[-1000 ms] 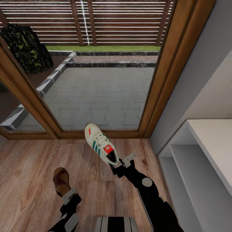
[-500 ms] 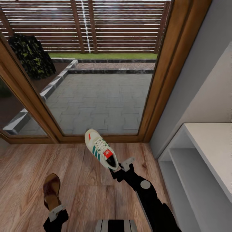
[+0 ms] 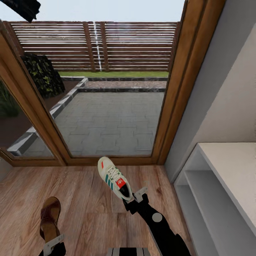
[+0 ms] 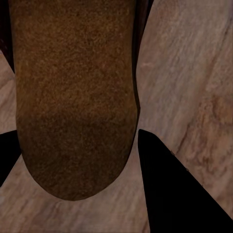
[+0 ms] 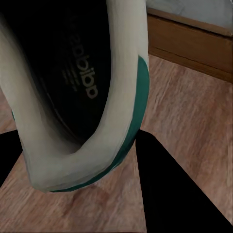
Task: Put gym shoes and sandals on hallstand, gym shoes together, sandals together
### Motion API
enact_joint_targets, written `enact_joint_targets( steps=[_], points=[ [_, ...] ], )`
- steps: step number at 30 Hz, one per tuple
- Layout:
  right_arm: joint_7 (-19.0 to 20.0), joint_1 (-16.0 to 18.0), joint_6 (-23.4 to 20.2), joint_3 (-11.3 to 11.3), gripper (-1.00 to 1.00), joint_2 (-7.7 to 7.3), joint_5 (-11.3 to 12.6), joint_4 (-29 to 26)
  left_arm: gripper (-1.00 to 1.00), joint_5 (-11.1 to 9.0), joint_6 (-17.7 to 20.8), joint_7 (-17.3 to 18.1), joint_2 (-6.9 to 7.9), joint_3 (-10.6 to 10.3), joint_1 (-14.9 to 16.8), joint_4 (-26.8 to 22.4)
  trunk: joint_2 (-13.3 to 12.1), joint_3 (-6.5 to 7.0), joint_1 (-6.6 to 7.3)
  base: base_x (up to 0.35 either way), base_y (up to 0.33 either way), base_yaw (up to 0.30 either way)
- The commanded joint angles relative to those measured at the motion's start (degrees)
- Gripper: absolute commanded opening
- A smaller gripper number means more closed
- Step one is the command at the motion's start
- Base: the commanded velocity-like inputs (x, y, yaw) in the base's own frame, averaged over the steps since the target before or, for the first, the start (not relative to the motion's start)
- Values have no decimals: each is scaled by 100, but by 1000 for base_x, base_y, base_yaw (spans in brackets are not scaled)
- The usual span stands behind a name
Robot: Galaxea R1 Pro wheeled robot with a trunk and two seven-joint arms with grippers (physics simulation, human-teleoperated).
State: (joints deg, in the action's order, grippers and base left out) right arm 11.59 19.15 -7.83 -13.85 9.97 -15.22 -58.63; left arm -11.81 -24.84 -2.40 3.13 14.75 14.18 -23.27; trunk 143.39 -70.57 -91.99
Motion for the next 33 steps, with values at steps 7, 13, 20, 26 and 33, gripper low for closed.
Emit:
enact_joint_targets(
  steps=[7, 13, 20, 26, 33],
  points=[
    [-1063, 1, 751, -2, -100, -44, -30, 951, -100, 1, -17, -7, 35, -14, -3, 20, -8, 214, 19, 0, 0, 0],
    [-2073, 1, 1317, -3, -100, -48, -22, 1903, -100, 3, -32, -3, 31, -18, -3, 35, -55, 397, 54, 0, 0, 0],
    [-2295, 1, 1835, -3, -100, -40, -22, 2407, -100, 12, -217, -5, 33, -18, -26, 44, -55, 459, 54, 0, 1, 0],
    [-2301, 1, 1853, -3, -100, -35, -17, 2441, -100, -3, -270, -6, 37, -8, -139, -21, -55, 513, 54, -47, 174, 0],
    [-2302, 1, 1847, -3, -100, -31, -16, 2452, -100, -3, -275, -6, 38, -11, -159, -20, -55, 575, 54, -93, 283, 0]
  ],
)
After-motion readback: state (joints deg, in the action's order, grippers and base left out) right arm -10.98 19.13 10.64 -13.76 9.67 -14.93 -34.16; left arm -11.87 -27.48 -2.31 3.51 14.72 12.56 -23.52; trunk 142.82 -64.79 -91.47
